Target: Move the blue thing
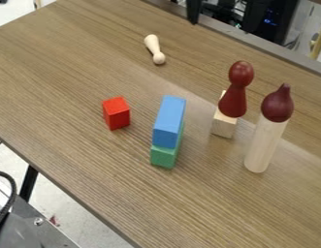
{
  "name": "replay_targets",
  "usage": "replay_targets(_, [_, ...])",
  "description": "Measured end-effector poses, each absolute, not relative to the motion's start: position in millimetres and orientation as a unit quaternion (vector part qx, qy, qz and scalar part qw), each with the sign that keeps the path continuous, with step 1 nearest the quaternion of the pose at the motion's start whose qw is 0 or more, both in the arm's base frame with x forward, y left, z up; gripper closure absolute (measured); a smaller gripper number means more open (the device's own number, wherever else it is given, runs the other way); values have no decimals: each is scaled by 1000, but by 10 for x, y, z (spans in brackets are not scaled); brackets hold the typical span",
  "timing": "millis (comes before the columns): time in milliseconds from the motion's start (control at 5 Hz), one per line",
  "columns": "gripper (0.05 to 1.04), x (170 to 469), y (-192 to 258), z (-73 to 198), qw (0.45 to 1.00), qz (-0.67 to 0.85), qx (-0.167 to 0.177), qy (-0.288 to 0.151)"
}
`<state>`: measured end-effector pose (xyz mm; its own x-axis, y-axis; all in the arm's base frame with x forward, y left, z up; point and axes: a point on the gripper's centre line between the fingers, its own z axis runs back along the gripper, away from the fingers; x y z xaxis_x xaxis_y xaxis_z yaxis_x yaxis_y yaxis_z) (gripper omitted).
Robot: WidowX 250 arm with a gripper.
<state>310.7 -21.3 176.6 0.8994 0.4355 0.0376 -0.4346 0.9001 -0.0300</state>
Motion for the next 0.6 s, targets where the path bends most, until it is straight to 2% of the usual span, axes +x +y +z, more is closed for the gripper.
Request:
replay_targets(200, [83,3118,-50,1698,973,230,-8,-16])
replay_targets(600, [83,3050,25,1413,989,145,21,34])
